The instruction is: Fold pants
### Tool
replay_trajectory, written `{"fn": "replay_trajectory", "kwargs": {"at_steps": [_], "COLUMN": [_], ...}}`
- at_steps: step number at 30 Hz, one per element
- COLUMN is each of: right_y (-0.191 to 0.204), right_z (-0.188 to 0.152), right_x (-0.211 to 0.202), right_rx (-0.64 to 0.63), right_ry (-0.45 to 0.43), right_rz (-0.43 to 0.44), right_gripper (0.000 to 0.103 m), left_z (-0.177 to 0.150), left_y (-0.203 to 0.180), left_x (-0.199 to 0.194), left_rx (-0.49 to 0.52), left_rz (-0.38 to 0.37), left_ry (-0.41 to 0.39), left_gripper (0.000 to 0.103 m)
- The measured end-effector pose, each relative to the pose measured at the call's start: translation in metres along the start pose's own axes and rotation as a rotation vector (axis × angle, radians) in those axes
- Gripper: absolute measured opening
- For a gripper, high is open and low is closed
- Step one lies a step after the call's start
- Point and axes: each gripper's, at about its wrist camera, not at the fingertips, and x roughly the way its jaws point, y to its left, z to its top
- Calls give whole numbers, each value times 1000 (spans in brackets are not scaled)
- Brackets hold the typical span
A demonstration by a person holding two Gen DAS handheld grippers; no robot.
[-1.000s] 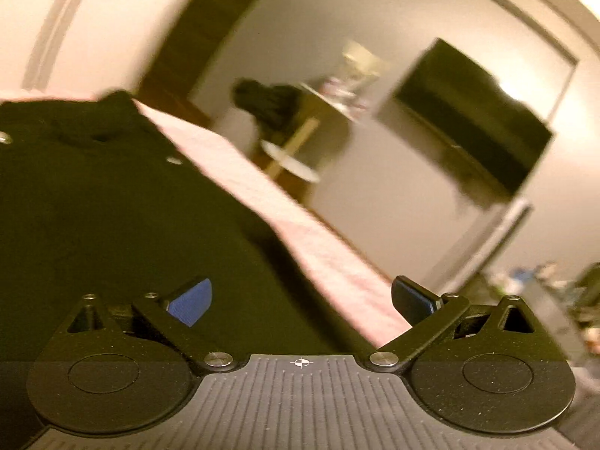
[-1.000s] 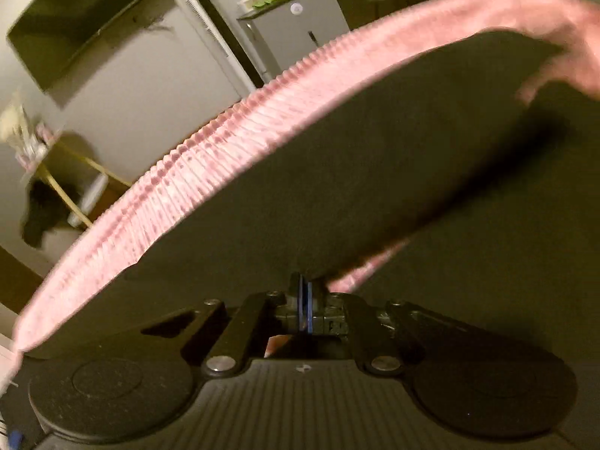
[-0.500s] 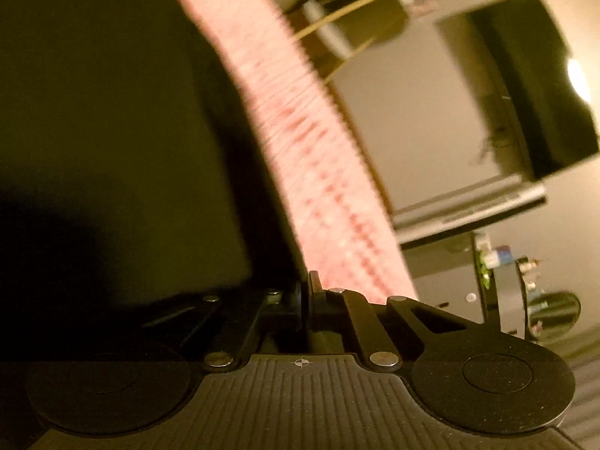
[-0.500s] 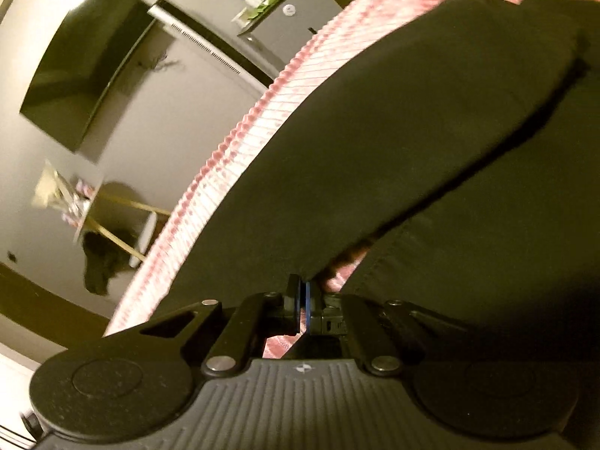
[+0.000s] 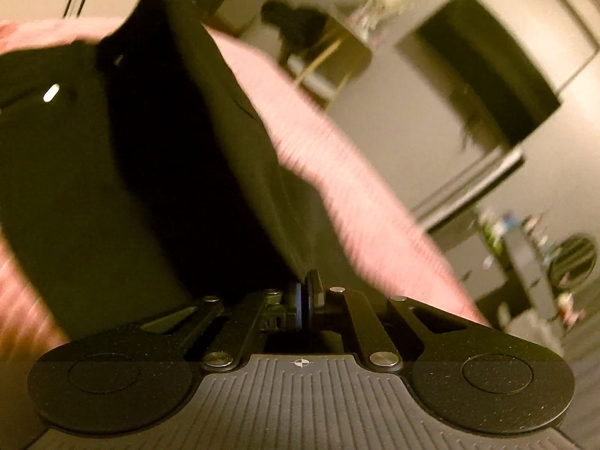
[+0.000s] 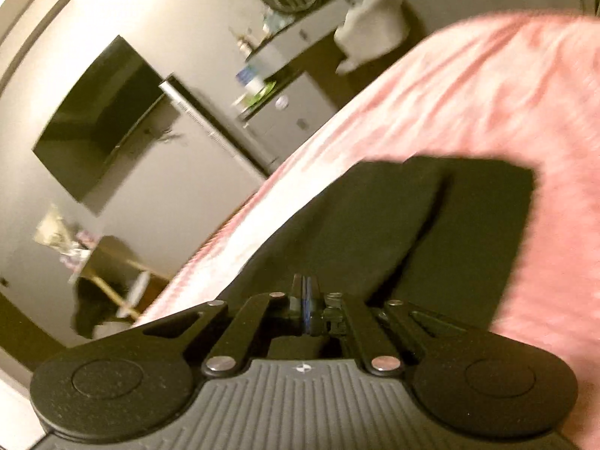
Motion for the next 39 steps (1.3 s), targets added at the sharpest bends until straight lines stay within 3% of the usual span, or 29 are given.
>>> {"fn": "replay_trajectory", "kwargs": {"at_steps": [1,4,6,7,8,9,12,18,23,26,28,30,32,35,39], "right_y": [-9,-29,-36,-40,-45,-48,-60,-81,-80,-73,-68,-64,-54,-16,4], "right_z": [0,-3,-8,-10,-9,-9,-5,8,19,27,29,30,36,59,66], "right_x": [-4,-13,-13,-13,-9,-6,7,55,93,110,121,129,125,84,38], "right_rx": [6,31,46,65,98,126,194,318,340,376,377,371,310,39,-159], "right_ry": [17,90,128,144,162,174,184,208,206,209,221,249,248,83,-55], "right_rz": [-9,8,15,24,36,52,86,98,80,113,119,101,75,14,-26], "right_gripper": [0,5,7,8,12,24,44,45,44,45,37,5,4,3,3], "left_z": [-4,-6,-1,2,6,10,20,39,41,48,50,55,58,71,88], "left_y": [4,14,16,16,15,12,7,26,52,69,69,73,75,84,109], "left_x": [0,-2,-7,-12,-14,-19,-31,-37,-43,-53,-53,-51,-53,-59,-64], "left_rx": [-26,-82,-143,-155,-151,-134,-85,-175,-243,-246,-240,-250,-263,-264,-271], "left_rz": [17,72,75,59,50,41,48,134,214,236,241,227,220,237,260], "left_ry": [36,99,74,50,34,10,-53,-88,-117,-131,-124,-115,-111,-134,-172], "left_gripper": [6,24,55,64,79,85,91,95,95,95,95,95,95,95,97]}}
